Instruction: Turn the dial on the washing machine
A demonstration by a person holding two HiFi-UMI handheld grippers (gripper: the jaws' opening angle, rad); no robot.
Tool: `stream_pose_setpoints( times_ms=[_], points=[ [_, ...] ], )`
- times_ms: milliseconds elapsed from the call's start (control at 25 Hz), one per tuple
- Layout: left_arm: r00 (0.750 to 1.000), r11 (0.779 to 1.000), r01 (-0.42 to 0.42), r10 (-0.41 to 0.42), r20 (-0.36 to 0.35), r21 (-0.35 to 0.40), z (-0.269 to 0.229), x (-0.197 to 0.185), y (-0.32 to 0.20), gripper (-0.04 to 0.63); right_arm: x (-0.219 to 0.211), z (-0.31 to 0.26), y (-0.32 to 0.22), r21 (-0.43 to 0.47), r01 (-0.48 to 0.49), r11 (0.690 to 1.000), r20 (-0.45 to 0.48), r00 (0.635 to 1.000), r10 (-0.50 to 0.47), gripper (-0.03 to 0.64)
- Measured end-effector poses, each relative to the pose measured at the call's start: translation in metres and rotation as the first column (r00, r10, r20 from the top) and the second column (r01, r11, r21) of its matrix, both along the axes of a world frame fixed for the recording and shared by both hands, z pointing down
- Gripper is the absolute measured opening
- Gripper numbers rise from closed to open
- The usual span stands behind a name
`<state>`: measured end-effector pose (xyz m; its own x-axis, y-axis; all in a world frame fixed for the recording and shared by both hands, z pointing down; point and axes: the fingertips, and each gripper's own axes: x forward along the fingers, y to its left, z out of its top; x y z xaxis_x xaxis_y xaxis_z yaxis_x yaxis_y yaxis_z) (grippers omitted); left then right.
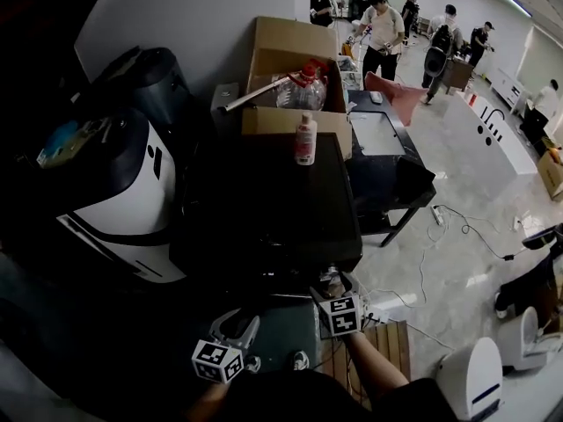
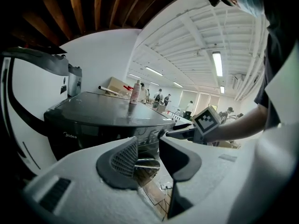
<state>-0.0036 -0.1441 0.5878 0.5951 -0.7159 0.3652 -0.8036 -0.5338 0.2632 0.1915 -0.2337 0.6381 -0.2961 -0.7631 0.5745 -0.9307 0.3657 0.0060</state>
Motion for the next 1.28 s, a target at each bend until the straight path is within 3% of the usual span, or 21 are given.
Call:
stream_pose_setpoints(
  times_ms=[520,1280],
  points=[
    [0.993,0.993,0.121,-0.121,0.005,-0.003,0.009,-0.008,0.017,0.135,0.000,0.036,-0.014,-0.057,0.086,0.995,-0.077,0.993,-0.090,0.404],
    [0.992,0.991,0.129,-0.129,0.002,-0.026,0.023,0.003,0.016,0.135,0.009,0.064,-0.016,-0.128,0.044,0.991,0.054,0.998,-0.037,0.411]
  ],
)
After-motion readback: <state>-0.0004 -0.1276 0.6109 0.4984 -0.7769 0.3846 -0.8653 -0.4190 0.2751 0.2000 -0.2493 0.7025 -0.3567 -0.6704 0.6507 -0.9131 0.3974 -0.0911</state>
